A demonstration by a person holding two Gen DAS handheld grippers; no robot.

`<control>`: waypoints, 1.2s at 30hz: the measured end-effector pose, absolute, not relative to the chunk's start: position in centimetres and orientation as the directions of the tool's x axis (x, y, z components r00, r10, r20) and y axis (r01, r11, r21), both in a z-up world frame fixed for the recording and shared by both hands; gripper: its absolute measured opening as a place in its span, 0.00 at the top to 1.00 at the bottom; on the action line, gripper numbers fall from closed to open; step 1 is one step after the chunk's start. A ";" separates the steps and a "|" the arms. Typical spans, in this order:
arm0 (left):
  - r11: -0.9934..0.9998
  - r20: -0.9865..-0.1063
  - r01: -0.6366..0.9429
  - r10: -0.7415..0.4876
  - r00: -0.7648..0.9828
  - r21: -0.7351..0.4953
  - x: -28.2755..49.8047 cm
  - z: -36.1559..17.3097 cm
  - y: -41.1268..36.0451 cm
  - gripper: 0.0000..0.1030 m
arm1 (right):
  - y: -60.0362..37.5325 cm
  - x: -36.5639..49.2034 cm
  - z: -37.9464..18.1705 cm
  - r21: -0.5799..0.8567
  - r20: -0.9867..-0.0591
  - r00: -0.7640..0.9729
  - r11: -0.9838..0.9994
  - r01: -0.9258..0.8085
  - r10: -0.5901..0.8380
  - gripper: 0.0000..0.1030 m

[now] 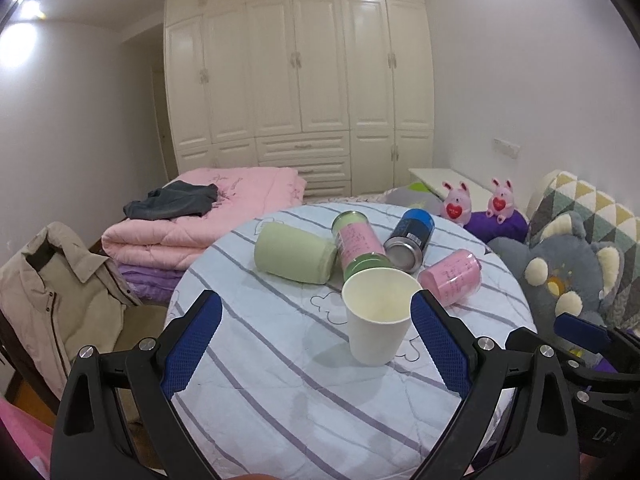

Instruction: Flip cup upright

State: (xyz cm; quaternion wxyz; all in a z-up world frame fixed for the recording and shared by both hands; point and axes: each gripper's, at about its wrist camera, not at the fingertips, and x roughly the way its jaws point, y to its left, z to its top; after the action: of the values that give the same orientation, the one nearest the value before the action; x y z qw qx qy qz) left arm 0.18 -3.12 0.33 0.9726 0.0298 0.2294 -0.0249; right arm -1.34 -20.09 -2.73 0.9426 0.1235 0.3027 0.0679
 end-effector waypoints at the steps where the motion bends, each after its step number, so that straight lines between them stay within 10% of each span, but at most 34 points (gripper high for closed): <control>1: 0.997 -0.445 0.069 -0.044 0.894 0.041 0.1 0.3 -3.1 0.06 | -20.0 -1.5 -2.6 0.271 -0.549 0.811 0.961 -0.055 0.202 0.22; 36: 0.998 -0.449 0.051 -0.025 0.893 0.046 0.1 -0.1 -3.1 0.06 | -19.7 -2.1 -1.9 0.256 -0.550 0.814 0.965 -0.050 0.188 0.22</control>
State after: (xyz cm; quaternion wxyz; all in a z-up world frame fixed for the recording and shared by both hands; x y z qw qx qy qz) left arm 0.06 -3.13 -0.07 0.9725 0.0284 0.2304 -0.0196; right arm -2.07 -19.71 -1.87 0.9453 0.1156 0.2984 0.0629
